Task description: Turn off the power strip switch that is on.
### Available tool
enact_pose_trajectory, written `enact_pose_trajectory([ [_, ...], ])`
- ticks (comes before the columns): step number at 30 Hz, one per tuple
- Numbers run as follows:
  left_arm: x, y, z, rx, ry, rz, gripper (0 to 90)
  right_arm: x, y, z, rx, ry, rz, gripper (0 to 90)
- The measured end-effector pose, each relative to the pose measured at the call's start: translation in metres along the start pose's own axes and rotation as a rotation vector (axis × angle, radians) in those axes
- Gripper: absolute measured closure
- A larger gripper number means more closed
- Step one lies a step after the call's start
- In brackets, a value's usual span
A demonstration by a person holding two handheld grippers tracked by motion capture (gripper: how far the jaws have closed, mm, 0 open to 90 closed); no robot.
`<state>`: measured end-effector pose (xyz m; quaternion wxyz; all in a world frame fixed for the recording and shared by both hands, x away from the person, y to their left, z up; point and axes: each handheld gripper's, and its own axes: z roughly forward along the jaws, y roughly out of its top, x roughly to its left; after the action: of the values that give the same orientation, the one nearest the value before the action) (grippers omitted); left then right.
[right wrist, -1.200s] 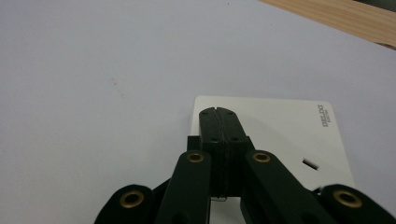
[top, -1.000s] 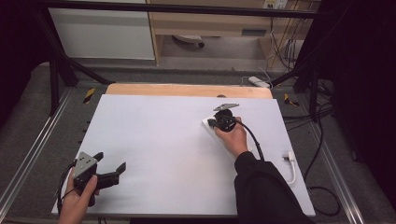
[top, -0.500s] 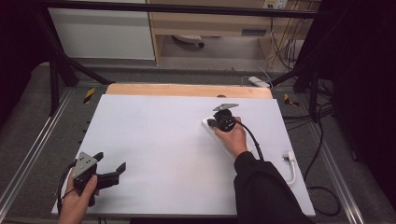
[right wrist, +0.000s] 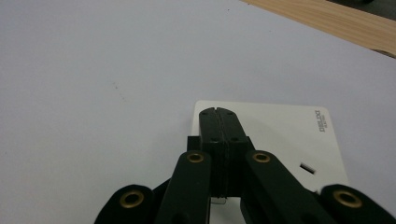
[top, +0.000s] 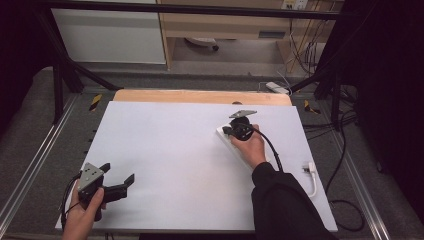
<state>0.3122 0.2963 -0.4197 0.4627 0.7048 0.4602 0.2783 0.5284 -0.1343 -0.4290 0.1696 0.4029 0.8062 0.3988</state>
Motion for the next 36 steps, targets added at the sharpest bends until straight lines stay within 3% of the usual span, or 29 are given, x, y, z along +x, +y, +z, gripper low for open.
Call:
enact_pose_trajectory([
  [29,0.000,0.000,0.000,-0.001,-0.002,-0.001,5.4,-0.002,0.006,-0.014,-0.061,0.005,0.037,90.0],
  [36,0.000,0.000,0.000,-0.004,0.001,0.003,5.4,-0.002,0.007,-0.022,-0.091,0.008,0.059,80.1],
])
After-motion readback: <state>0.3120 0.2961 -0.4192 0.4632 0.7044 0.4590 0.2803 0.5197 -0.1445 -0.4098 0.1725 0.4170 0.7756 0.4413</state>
